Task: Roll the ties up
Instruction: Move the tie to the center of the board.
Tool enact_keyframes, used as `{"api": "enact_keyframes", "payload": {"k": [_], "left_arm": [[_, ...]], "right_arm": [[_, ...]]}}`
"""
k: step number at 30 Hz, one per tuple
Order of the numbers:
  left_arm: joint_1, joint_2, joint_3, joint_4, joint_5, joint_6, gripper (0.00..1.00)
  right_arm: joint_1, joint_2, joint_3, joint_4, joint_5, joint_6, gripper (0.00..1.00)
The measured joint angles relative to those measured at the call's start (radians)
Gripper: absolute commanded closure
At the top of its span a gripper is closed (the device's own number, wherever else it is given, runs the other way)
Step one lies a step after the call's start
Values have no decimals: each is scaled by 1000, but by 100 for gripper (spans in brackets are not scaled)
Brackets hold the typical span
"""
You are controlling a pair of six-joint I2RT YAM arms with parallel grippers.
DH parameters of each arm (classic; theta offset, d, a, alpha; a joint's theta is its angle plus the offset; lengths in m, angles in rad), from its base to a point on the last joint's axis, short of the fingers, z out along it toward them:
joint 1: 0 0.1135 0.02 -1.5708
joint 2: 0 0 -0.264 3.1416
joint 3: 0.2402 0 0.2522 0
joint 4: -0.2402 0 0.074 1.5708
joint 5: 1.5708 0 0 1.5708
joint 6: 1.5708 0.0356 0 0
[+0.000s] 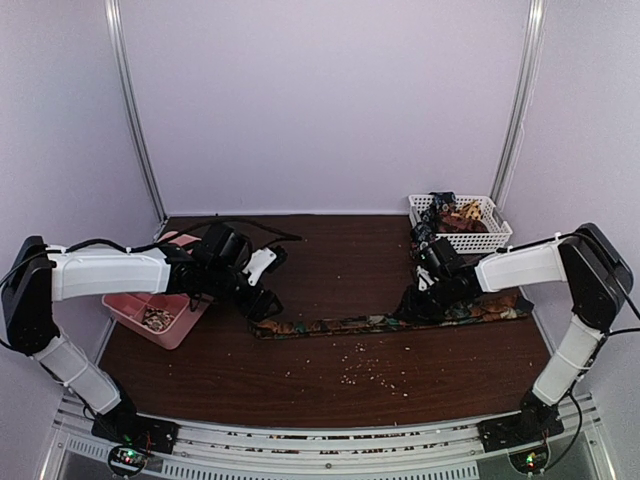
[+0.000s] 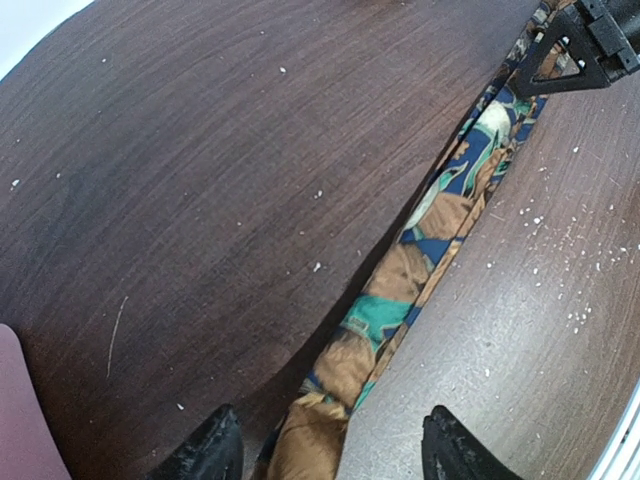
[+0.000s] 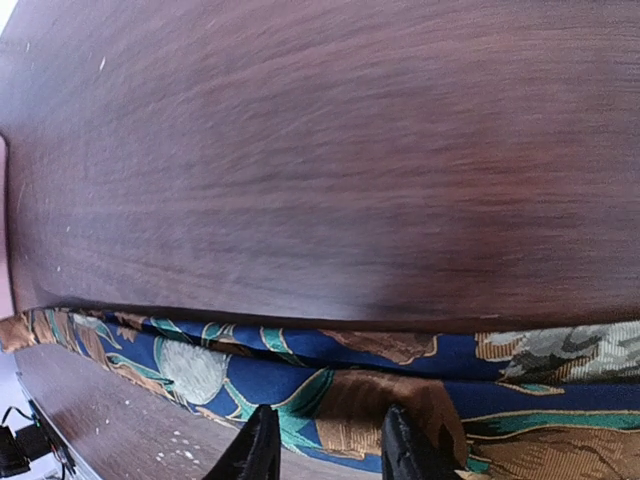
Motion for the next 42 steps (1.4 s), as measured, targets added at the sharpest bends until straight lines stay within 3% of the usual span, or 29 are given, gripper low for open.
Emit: {"api": "enact_keyframes", "payload": {"k": [7,11,18,23,29,34,37,42], "left_arm": [[0,-1,2,-1,-24,0,36],[0,-1,3,-1,-26,0,36],[0,-1,3,1,-6,0,35],[0,-1,3,3,8,-5,34],[0,-2,3,5,8,-11,32],[0,-2,3,8,15,-13,19],[0,-8,3,13,22,-18,5],[0,-56,-16,47,23,-23,2]], "right_arm": [[-165,-134,-150,27,21,-27,64],[-182,-184,-172,-23,39,-49,62],[-33,-196,-64,-61,21,-51,62],[80,-104,71,-3,-12,-23,62],[129,16,85,42,-43,18,63],[109,35,25,53,-43,20,64],[71,18,-18,93,-56,8,64],[-23,-48,-117,137,-73,-39,64]]}}
